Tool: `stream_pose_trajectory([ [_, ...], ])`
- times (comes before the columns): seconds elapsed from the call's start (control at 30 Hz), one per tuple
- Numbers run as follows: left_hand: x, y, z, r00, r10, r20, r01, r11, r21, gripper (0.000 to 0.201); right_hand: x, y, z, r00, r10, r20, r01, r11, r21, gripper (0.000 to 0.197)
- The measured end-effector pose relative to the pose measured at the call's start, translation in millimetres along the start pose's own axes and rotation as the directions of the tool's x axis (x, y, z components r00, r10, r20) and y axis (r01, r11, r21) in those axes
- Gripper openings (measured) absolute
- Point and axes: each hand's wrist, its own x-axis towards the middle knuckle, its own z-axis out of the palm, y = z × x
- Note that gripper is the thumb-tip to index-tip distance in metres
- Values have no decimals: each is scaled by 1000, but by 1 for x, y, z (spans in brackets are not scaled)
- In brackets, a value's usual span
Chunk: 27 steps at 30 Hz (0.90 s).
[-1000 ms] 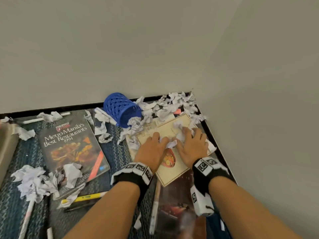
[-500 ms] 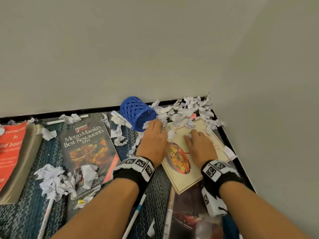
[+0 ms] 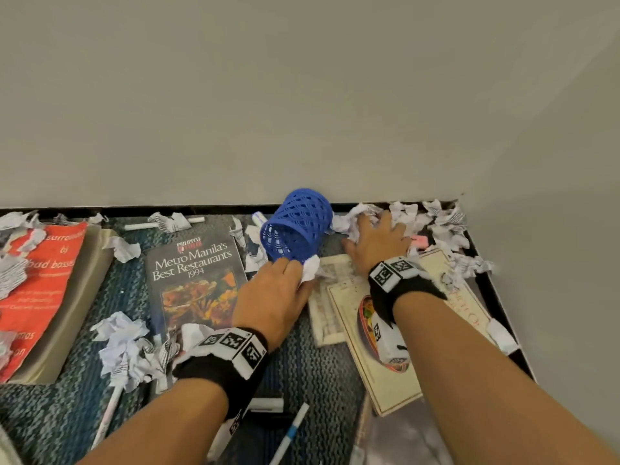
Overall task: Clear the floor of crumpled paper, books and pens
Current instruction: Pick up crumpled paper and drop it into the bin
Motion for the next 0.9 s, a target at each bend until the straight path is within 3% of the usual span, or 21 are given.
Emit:
stream_pose_trajectory([
  [0.13,-5,-2,-12,957,-271,98,258,957,132,53,4,0,-2,1000,-28,-8,28,999,-21,50],
  [0.27,-2,-2,-5,930,-320,179,224,882,416,78,-4,0,-9,987,-156,-19,155,986,-52,40],
  [0.33,0,1,1,916,-355,189,242,862,446,70,-12,0,-16,980,-193,-53,193,981,-18,39],
  [0.43,-3,12,0,907,-344,242,204,864,460,34,-34,0,-27,977,-175,-125,193,970,149,35],
  [0.5,-9,18,-6,903,-276,330,113,892,438,27,-52,-2,-32,974,-167,-150,201,946,255,35],
  [0.63,-33,21,-36,843,-193,502,-24,919,393,27,-94,-12,-29,972,-146,-186,203,921,333,34],
  [0.73,-55,19,-77,853,-189,487,-7,928,372,21,-132,-22,-30,974,-221,-57,227,915,334,31],
  [0.9,-63,23,-126,849,-181,496,95,976,194,22,-184,-11,-62,890,-403,215,320,886,335,25],
])
